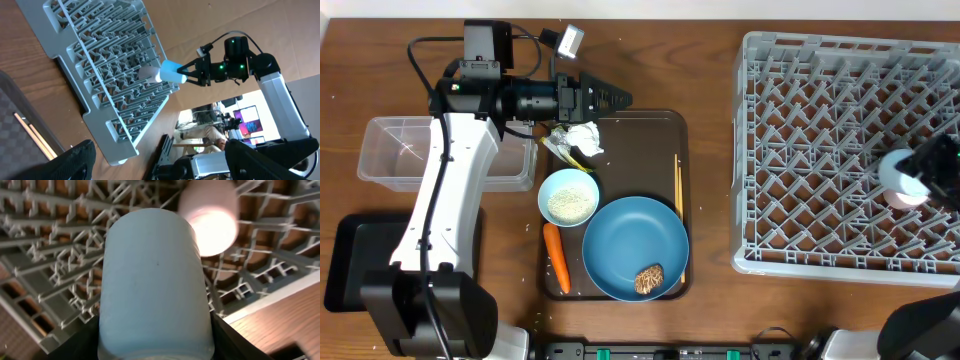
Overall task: Sort waste into correct bins and load items into the dishwasher rack
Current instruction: 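Place the light-blue cup upside down in the rack with right gripper, then grasp the snack wrapper with the left gripper and drop it in the clear bin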
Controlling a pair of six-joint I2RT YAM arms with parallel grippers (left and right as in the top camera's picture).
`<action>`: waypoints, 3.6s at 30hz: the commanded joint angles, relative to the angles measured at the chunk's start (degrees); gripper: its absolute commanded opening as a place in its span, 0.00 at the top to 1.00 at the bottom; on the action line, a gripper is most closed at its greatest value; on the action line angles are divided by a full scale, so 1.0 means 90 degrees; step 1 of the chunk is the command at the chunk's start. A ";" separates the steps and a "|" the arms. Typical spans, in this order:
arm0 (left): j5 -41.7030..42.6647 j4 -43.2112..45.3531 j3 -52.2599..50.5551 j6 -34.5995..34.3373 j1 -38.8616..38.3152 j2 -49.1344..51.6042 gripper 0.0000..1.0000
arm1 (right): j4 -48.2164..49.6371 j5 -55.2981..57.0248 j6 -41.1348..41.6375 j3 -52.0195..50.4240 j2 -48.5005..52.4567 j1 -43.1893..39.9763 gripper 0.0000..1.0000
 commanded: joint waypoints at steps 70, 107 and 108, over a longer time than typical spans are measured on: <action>-0.0386 -0.0260 0.0034 0.0012 0.0007 -0.0155 0.17 | -0.0527 0.0177 0.0333 0.0066 0.0376 0.1039 0.51; -0.5508 -0.2606 0.0032 0.0012 -0.0607 -0.0318 0.26 | 0.0746 -0.2188 -0.0957 0.0561 -0.1409 0.1872 0.23; -0.6020 -0.2739 0.0007 0.0010 -0.0741 -0.0318 0.27 | 0.0775 -0.2193 -0.0957 0.0561 -0.1469 0.1977 0.24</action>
